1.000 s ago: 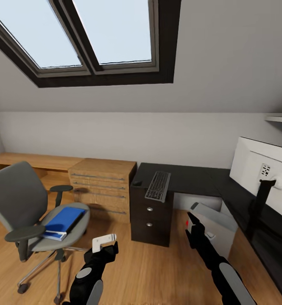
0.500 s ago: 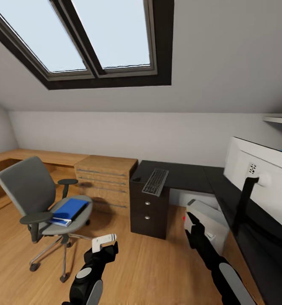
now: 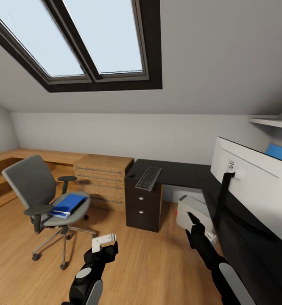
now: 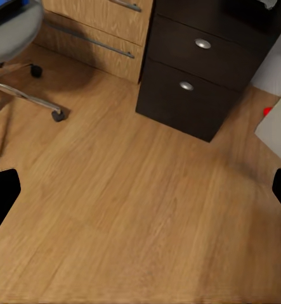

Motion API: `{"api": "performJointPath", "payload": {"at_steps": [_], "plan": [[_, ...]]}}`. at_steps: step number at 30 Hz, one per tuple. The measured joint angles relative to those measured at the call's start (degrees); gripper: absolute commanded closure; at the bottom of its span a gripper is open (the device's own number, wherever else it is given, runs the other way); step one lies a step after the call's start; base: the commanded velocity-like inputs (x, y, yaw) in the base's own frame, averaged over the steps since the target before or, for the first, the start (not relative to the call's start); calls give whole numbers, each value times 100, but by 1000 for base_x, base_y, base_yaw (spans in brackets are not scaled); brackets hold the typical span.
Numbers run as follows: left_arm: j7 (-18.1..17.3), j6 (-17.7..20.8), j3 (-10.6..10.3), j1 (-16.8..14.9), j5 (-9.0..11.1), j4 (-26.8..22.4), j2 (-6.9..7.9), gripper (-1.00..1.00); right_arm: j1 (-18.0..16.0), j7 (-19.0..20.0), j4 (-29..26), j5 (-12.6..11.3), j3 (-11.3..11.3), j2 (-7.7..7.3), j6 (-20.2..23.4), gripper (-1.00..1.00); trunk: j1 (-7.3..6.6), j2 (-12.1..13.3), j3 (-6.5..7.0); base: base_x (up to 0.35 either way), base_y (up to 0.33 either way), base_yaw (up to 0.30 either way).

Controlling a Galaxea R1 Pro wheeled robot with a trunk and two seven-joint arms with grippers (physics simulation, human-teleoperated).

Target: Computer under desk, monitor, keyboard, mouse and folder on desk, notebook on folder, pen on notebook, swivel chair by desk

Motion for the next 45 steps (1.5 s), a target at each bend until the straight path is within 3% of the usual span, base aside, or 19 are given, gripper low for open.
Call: {"api": "performJointPath", "payload": {"at_steps": [17,29,45], "plan": [[2,-7,5,0,12,0,0,-100,3,0,0,0,-3,-14,0,-100,-46,82,-37,-314,-3,-203],[11,-17,5,0,6,0,14,-100,1,3,-1,0,-3,-18,2,-100,-48,82,-95,-37,-13,-219],[33,-37,6,-1,-21,228,11,-100,-1,34,-56,26,-3,-39,22,-100,-48,81,-130,0,-281,-50]]}}
